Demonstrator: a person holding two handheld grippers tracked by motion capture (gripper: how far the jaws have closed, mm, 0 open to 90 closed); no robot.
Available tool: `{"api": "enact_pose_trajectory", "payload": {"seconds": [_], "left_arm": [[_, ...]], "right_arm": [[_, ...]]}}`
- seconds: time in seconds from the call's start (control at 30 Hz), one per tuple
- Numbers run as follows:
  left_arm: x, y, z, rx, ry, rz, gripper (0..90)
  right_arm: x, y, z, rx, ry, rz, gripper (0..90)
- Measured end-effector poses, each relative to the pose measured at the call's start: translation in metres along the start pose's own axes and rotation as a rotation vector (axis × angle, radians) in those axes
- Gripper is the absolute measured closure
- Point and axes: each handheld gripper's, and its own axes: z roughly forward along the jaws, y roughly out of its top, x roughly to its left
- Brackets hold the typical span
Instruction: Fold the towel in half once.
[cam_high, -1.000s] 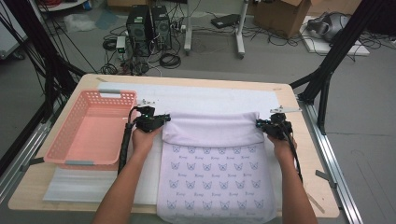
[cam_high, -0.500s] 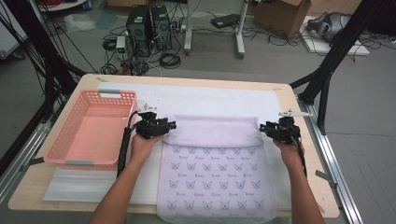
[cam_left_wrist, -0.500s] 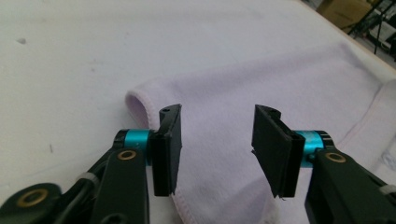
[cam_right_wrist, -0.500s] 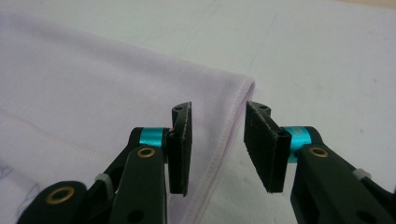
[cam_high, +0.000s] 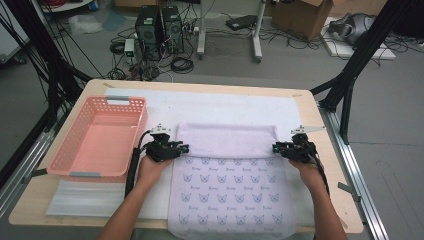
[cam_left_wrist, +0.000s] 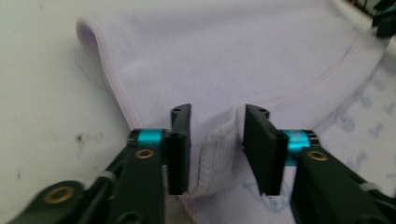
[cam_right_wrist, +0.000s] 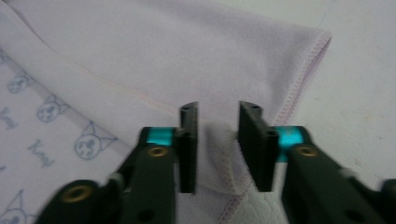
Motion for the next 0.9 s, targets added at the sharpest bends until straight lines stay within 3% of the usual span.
{"api": "enact_pose_trajectory", "payload": {"seconds": [0.07,0.17,0.23,0.33,0.43,0.57,0.9], "left_arm": [[-0.003,-0.002,-0.003,-0.019,0.006,0.016,86.6],[-0.008,-0.006,-0.007,-0.032,0.021,0.053,86.9],[-0.011,-0.008,-0.012,-0.045,0.012,0.069,86.8],[-0.019,-0.015,-0.023,-0.109,-0.005,0.098,86.7],[-0.025,-0.022,-0.030,-0.126,-0.022,0.113,86.7],[-0.034,-0.035,-0.039,-0.136,-0.019,0.145,86.4],[-0.054,-0.059,-0.059,-0.145,-0.057,0.161,86.2]], "right_arm": [[0.001,-0.001,0.000,0.015,-0.004,-0.011,85.3],[0.003,-0.006,-0.004,0.004,-0.014,-0.009,86.1],[0.005,-0.012,-0.010,-0.013,-0.016,-0.015,86.1],[0.009,-0.022,-0.020,-0.044,-0.013,-0.015,86.1],[0.016,-0.032,-0.029,-0.058,-0.007,-0.023,86.1],[0.025,-0.047,-0.041,-0.086,0.002,-0.043,86.1],[0.048,-0.078,-0.069,-0.133,0.009,-0.059,86.1]]}}
